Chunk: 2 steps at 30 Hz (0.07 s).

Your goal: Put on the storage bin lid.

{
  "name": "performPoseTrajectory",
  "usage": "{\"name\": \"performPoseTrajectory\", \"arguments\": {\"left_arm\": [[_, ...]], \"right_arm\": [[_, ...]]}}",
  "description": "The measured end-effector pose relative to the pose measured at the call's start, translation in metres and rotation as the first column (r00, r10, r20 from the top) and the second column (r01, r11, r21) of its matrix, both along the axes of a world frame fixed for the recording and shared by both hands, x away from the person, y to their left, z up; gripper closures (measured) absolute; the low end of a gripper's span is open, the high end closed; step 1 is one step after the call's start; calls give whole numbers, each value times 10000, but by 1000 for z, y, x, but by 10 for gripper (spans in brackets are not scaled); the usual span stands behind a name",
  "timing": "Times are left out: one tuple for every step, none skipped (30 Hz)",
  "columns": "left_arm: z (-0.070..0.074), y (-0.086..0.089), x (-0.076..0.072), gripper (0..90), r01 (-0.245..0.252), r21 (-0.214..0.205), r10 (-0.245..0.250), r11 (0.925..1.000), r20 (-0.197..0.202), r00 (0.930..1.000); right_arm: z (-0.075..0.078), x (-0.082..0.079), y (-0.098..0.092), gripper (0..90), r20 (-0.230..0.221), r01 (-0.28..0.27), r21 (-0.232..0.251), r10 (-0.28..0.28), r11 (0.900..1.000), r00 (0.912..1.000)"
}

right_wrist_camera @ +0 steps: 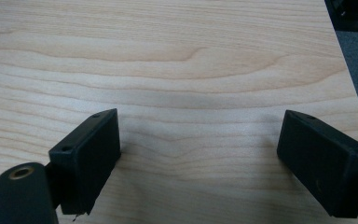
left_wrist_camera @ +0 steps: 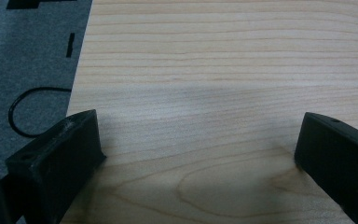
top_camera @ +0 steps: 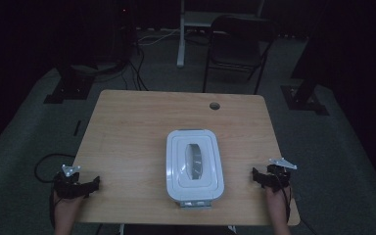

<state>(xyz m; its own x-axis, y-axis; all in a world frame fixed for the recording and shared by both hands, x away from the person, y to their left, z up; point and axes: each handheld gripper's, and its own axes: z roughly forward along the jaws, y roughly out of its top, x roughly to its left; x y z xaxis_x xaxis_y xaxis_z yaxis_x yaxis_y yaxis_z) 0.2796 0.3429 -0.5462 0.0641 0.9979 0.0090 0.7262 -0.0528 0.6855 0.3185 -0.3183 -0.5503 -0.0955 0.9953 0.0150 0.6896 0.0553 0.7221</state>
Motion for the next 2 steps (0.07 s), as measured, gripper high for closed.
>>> {"name": "performPoseTrajectory", "arguments": {"left_arm": [[0,0,0,11,-7,-1,7,10000,-1,10000],[0,0,0,11,-31,3,31,10000,-1,10000]], "right_arm": [[0,0,0,127,-1,-1,2,1,10000,10000],[0,0,0,128,-2,-1,1,1,10000,10000]]}}
